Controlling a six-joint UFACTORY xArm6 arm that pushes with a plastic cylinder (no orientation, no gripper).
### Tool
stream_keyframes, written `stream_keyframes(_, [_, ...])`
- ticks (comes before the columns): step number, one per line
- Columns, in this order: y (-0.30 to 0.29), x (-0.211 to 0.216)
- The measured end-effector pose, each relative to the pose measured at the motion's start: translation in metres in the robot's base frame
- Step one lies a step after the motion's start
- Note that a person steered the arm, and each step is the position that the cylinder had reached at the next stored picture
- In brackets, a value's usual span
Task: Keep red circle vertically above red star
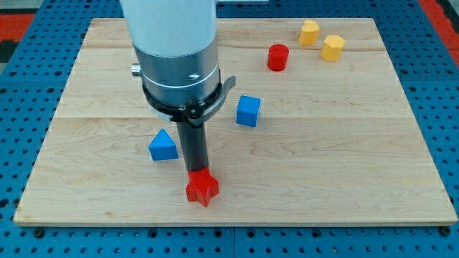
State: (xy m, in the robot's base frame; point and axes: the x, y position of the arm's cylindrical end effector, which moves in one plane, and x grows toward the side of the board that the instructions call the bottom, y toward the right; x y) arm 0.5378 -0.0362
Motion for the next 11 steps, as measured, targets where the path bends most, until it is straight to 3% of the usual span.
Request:
stream_keyframes(1, [0.124,-0.023])
stream_keyframes(2, [0.212,-0.099])
stream_keyframes(3, [0.243,-0.187])
stream_keyframes(5, [0.165,-0.248])
stream_keyframes(7, [0.072,-0.207])
stream_keyframes(9, [0.036,-0.152])
stream_keyframes(10, [0.024,-0.198])
stream_keyframes(11, [-0.017,-0.161])
